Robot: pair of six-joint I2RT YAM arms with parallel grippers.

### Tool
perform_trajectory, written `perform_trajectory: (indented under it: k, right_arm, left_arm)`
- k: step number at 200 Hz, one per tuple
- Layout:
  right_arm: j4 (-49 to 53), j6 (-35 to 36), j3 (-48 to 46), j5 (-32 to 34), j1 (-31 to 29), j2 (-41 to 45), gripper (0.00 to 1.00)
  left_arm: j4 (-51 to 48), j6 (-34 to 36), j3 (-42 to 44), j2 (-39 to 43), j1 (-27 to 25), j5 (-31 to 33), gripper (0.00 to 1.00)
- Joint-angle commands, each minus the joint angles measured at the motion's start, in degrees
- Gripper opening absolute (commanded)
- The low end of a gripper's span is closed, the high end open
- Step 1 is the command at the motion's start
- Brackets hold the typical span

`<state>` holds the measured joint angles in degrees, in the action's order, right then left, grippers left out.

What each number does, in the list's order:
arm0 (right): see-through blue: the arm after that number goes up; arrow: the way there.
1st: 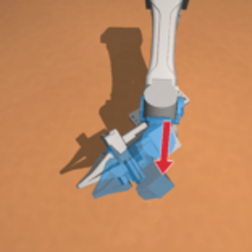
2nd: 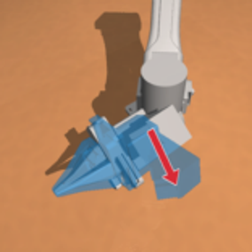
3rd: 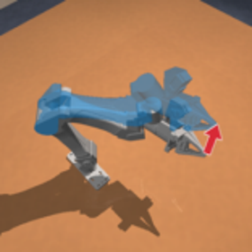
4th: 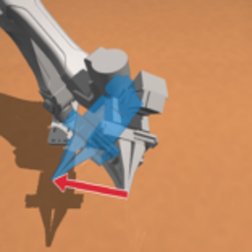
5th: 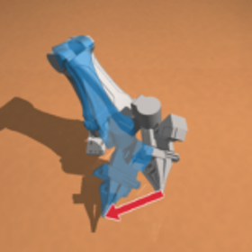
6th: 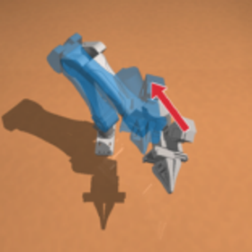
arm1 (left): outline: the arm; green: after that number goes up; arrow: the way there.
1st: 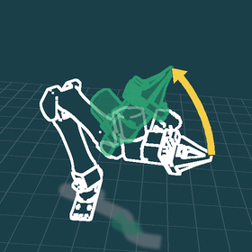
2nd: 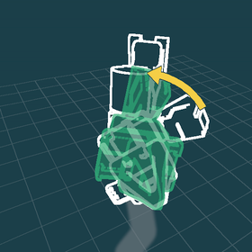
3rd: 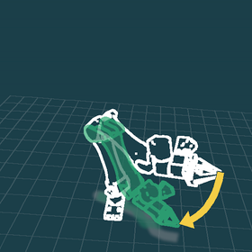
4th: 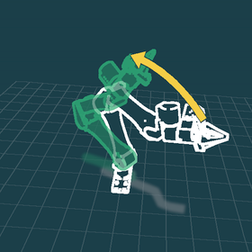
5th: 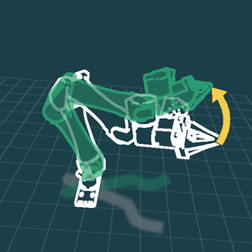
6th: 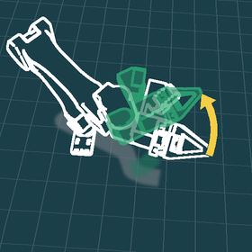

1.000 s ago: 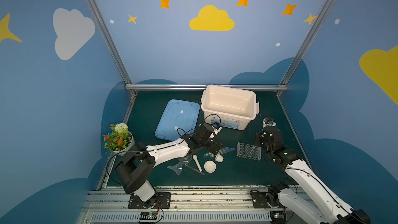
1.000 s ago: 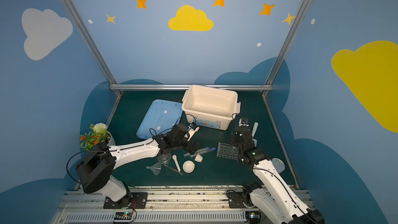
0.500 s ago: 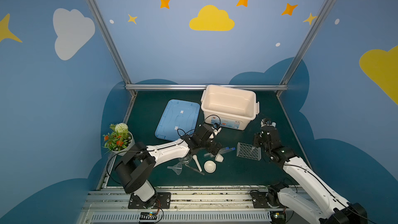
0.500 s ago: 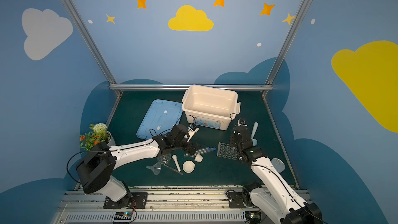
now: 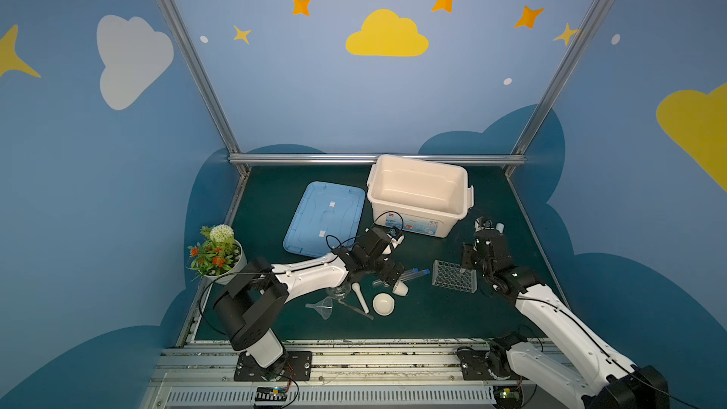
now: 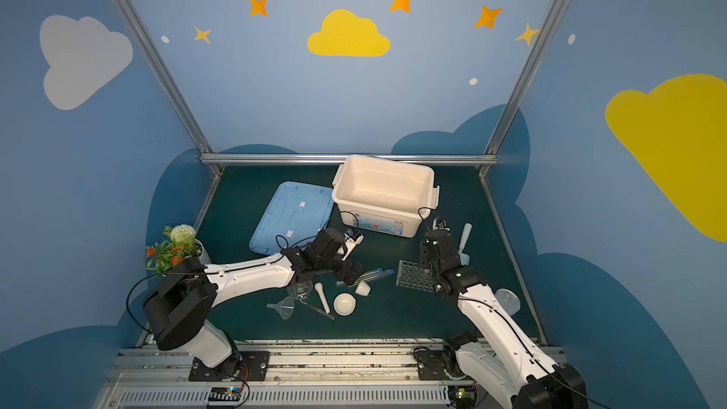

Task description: Organize the chemistry lab equipment

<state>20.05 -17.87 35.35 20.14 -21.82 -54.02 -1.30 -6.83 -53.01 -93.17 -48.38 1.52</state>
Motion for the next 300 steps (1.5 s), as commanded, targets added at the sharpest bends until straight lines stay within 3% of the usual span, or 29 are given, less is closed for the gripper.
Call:
perform_trajectory:
  k: [1,54,144,230,300]
  right_arm:
    - [1.5,0.5,2.3,-0.2,0.2,0.3,0.6]
    - [2.8,0.2,2.9,-2.4,0.5,1.9,0.71]
    - [2.8,-1.7,3.5,-4.4,2.5,3.5,0.72]
    - [1.3,-3.5,3.5,-15.1,8.0,4.9,0.79]
    - [1.0,-4.3,1.7,-16.5,9.6,5.3,0.79]
  left_arm:
    - [-2.0,1.1,-0.2,-0.6,0.0,0.5,0.99]
    - [-6.9,2.7,-2.1,-2.1,0.7,0.7,0.95]
    - [-11.7,5.5,-4.0,-5.5,2.0,-1.9,0.83]
    - [-10.8,4.9,-4.2,-7.9,2.0,-3.3,0.68]
    - [-11.3,5.4,-3.9,-8.3,2.0,-2.9,0.58]
